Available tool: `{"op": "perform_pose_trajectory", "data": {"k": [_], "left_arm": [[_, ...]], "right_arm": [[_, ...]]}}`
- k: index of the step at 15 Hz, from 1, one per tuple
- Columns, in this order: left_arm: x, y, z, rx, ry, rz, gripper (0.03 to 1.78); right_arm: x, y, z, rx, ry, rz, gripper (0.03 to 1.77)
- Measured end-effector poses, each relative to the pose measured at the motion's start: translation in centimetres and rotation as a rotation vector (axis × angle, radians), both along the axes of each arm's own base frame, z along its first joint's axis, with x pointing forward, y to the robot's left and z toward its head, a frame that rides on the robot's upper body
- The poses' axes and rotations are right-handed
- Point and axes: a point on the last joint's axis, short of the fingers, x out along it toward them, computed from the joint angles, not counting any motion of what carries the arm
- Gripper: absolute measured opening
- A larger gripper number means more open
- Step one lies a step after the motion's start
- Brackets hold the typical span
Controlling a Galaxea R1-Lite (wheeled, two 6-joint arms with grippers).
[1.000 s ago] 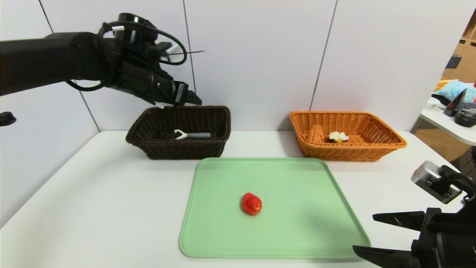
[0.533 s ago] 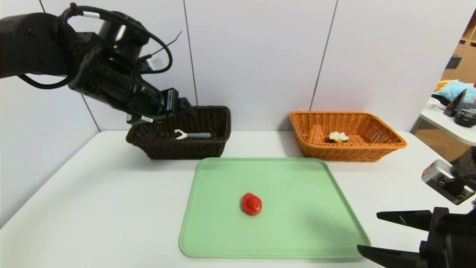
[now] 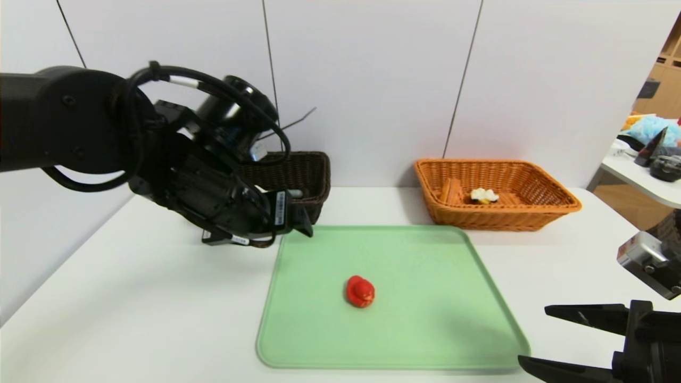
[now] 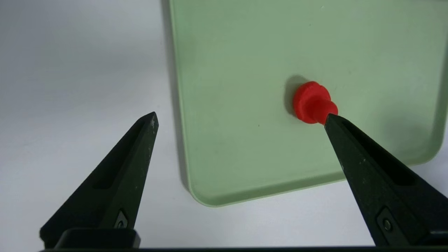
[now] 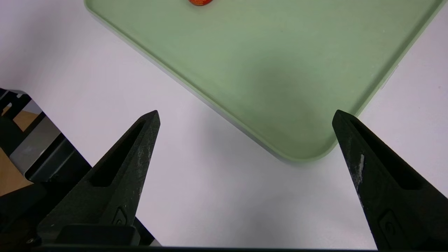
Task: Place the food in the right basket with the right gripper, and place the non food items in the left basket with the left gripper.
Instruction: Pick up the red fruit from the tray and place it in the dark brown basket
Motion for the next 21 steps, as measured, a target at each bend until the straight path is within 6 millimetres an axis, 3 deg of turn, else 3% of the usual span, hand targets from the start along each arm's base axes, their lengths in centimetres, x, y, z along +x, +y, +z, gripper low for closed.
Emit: {"op": "perform_pose_trajectory", "data": {"k": [4, 8, 16, 21], "left_arm": [[-1.4, -4.4, -2.4, 0.043, 0.045, -0.035, 1.69], [-1.5, -7.8, -3.7, 0.072, 0.041, -0.030, 1.69], [-0.3, -11.8, -5.5, 0.135, 0.085, 0.028, 1.69], [0.8, -13.4, -7.3, 0.175, 0.123, 0.045, 1.69]], "right_arm": [[-0.2, -0.1, -0.2, -0.001, 0.004, -0.003, 1.70], [-0.2, -0.1, -0.3, 0.009, 0.016, -0.011, 1.70], [-0.2, -0.1, -0.3, 0.010, 0.017, -0.012, 1.70], [-0.2, -0.1, -0.4, 0.009, 0.020, -0.014, 1.70]]}}
